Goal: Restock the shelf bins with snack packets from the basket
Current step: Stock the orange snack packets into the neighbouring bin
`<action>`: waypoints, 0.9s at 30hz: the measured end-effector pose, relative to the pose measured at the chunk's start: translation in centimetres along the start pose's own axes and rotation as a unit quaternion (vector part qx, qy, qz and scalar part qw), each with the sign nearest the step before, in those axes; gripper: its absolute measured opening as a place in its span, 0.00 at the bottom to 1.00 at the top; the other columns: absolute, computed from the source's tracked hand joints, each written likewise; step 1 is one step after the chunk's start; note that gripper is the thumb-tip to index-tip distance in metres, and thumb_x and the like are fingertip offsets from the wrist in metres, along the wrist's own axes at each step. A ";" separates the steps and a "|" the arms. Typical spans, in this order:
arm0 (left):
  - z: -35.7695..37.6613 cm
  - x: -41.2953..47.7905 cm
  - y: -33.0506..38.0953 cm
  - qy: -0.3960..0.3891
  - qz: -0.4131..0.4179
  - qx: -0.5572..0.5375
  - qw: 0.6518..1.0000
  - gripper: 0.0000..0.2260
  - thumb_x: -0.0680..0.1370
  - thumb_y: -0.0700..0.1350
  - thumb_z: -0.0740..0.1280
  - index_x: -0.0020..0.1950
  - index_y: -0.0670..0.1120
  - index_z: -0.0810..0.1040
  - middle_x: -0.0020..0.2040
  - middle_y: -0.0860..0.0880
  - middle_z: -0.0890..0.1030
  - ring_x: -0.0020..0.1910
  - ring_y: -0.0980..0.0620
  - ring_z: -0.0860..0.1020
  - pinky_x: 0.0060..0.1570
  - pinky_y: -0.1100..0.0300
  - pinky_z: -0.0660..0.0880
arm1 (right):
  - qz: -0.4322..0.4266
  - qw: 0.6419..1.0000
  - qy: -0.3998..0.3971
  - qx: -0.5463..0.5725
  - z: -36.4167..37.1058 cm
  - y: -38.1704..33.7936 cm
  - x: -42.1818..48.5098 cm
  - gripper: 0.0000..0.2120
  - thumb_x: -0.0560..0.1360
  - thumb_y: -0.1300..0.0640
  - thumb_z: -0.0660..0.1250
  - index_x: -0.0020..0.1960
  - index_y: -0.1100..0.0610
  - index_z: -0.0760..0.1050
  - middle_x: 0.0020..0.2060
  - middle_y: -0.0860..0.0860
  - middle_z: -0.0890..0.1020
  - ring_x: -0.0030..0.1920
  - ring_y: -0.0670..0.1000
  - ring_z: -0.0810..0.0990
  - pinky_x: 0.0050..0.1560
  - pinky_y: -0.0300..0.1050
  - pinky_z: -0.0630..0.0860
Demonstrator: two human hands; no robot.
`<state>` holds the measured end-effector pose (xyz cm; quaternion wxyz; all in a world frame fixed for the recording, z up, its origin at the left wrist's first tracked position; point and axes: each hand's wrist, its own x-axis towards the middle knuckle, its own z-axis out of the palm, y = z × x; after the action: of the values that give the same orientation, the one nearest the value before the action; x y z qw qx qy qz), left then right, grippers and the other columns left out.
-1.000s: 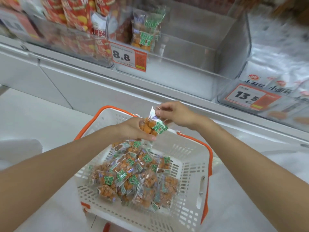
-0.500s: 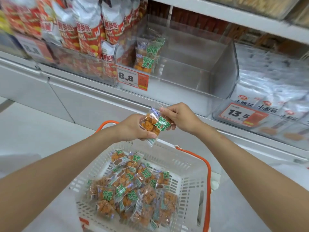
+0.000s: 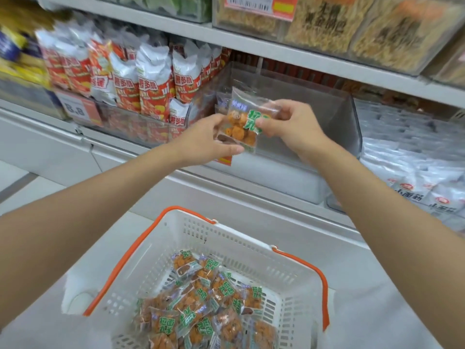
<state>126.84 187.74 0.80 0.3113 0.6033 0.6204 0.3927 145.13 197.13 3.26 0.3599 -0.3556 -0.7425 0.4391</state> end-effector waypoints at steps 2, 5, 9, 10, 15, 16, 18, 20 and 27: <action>-1.1 1.0 0.3 0.022 0.002 0.098 0.995 0.28 0.71 0.57 0.74 0.68 0.51 0.71 0.57 0.56 0.80 0.54 0.55 0.79 0.54 0.58 0.77 | -0.010 1.000 0.018 -0.001 0.3 -0.3 1.6 0.07 0.71 0.64 0.74 0.47 0.57 0.80 0.41 0.54 0.83 0.35 0.44 0.78 0.41 0.40 0.77; -2.7 2.4 0.1 0.054 -0.001 0.235 0.970 0.29 0.72 0.63 0.70 0.68 0.52 0.71 0.47 0.57 0.78 0.45 0.55 0.77 0.41 0.59 0.73 | -0.009 1.000 0.028 0.008 1.0 0.2 3.6 0.08 0.72 0.64 0.74 0.50 0.60 0.80 0.42 0.55 0.83 0.38 0.47 0.79 0.41 0.40 0.77; -3.1 4.5 -0.9 0.091 0.014 0.285 0.954 0.24 0.75 0.57 0.70 0.66 0.47 0.73 0.53 0.49 0.80 0.51 0.49 0.78 0.49 0.56 0.74 | 0.007 0.997 0.048 -0.063 2.3 2.9 5.8 0.10 0.71 0.62 0.76 0.52 0.57 0.80 0.40 0.48 0.81 0.39 0.45 0.77 0.44 0.43 0.77; -3.0 5.0 -1.1 0.101 0.020 0.272 0.957 0.24 0.76 0.54 0.70 0.69 0.46 0.71 0.57 0.47 0.79 0.53 0.48 0.78 0.52 0.56 0.74 | 0.012 0.995 0.035 -0.094 2.7 3.5 6.0 0.11 0.70 0.61 0.76 0.52 0.57 0.81 0.39 0.47 0.80 0.38 0.43 0.76 0.42 0.41 0.75; -2.1 7.1 -1.8 0.070 0.026 0.265 0.961 0.20 0.77 0.44 0.70 0.68 0.44 0.73 0.62 0.44 0.78 0.52 0.47 0.78 0.52 0.59 0.73 | 0.066 0.986 -0.011 -0.153 4.8 5.8 6.7 0.06 0.70 0.63 0.75 0.40 0.56 0.78 0.32 0.50 0.78 0.35 0.47 0.74 0.40 0.45 0.72; -1.9 7.3 -1.9 0.058 0.022 0.280 0.958 0.17 0.77 0.43 0.70 0.66 0.43 0.76 0.61 0.43 0.79 0.54 0.46 0.78 0.53 0.59 0.73 | 0.086 0.984 -0.016 -0.152 5.1 6.0 6.9 0.09 0.70 0.65 0.75 0.37 0.55 0.77 0.31 0.49 0.77 0.35 0.48 0.75 0.41 0.48 0.75; -1.6 7.4 -2.0 0.044 0.008 0.304 0.951 0.15 0.78 0.41 0.68 0.64 0.42 0.78 0.61 0.42 0.79 0.57 0.43 0.78 0.57 0.55 0.73 | 0.141 0.983 -0.031 -0.118 5.7 5.8 7.0 0.12 0.70 0.67 0.74 0.37 0.54 0.74 0.33 0.50 0.78 0.36 0.50 0.78 0.44 0.47 0.79; -1.4 7.2 -1.9 0.037 -0.001 0.318 0.947 0.14 0.78 0.35 0.65 0.63 0.41 0.79 0.62 0.41 0.79 0.60 0.42 0.77 0.59 0.53 0.74 | 0.190 0.978 -0.043 -0.080 5.9 5.6 7.0 0.12 0.69 0.67 0.75 0.40 0.57 0.73 0.36 0.53 0.78 0.36 0.50 0.79 0.44 0.46 0.80; -1.3 6.4 -1.5 0.040 -0.013 0.300 0.953 0.18 0.75 0.28 0.60 0.63 0.38 0.78 0.62 0.38 0.78 0.61 0.40 0.75 0.58 0.53 0.74 | 0.210 0.937 -0.131 -0.247 6.1 5.7 7.0 0.15 0.73 0.55 0.73 0.54 0.64 0.81 0.45 0.55 0.82 0.43 0.51 0.77 0.46 0.45 0.75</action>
<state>124.42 193.97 0.70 0.0955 0.6446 0.7294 0.2082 137.72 202.68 -2.48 0.0597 -0.5208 -0.7765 0.3498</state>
